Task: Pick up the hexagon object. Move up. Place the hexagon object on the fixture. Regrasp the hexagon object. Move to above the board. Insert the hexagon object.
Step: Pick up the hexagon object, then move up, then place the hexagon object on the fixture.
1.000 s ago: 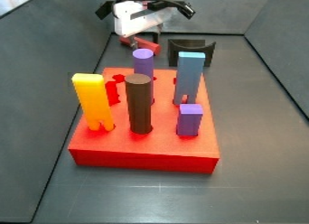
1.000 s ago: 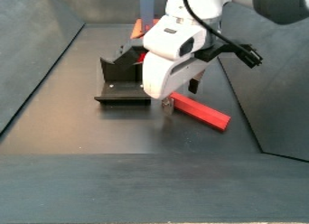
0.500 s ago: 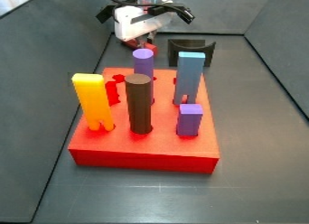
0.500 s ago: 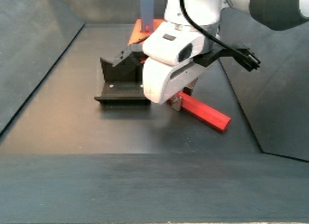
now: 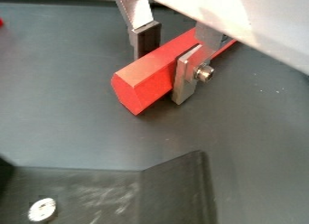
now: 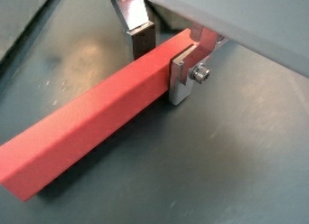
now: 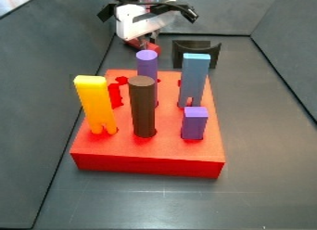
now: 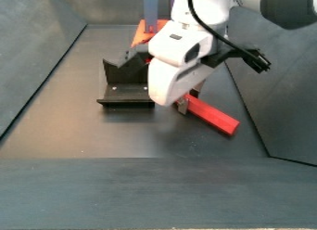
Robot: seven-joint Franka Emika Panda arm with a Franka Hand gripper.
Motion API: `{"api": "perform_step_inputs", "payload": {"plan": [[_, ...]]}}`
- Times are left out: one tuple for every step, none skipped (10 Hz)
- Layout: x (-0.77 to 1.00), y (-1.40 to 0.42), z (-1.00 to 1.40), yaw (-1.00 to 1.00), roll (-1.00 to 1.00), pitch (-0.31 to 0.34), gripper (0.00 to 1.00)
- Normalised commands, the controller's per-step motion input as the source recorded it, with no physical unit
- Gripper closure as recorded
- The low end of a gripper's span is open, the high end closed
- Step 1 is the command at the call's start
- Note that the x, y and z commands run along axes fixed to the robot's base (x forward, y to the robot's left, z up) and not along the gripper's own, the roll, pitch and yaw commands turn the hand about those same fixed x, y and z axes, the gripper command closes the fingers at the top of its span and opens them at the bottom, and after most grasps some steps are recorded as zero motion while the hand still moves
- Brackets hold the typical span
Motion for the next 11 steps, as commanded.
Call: {"api": "perform_step_inputs", "payload": {"plan": [[0.0,0.0,0.0,0.0,0.0,0.0,1.0],[0.0,0.0,0.0,0.0,0.0,0.0,1.0],[0.0,0.0,0.0,0.0,0.0,0.0,1.0],[0.0,0.0,0.0,0.0,0.0,0.0,1.0],[0.0,0.0,0.83,0.0,0.0,0.0,1.0],[-0.06,-0.01,0.81,-0.01,0.0,0.026,1.0],[-0.08,0.0,0.68,-0.01,0.01,0.055,1.0],[-0.05,0.0,0.56,-0.02,0.03,0.07,1.0],[-0.03,0.0,0.42,-0.02,0.04,0.086,1.0],[-0.02,0.0,0.23,-0.02,0.07,0.097,1.0],[0.0,0.0,1.0,0.0,0.0,0.0,1.0]]}}
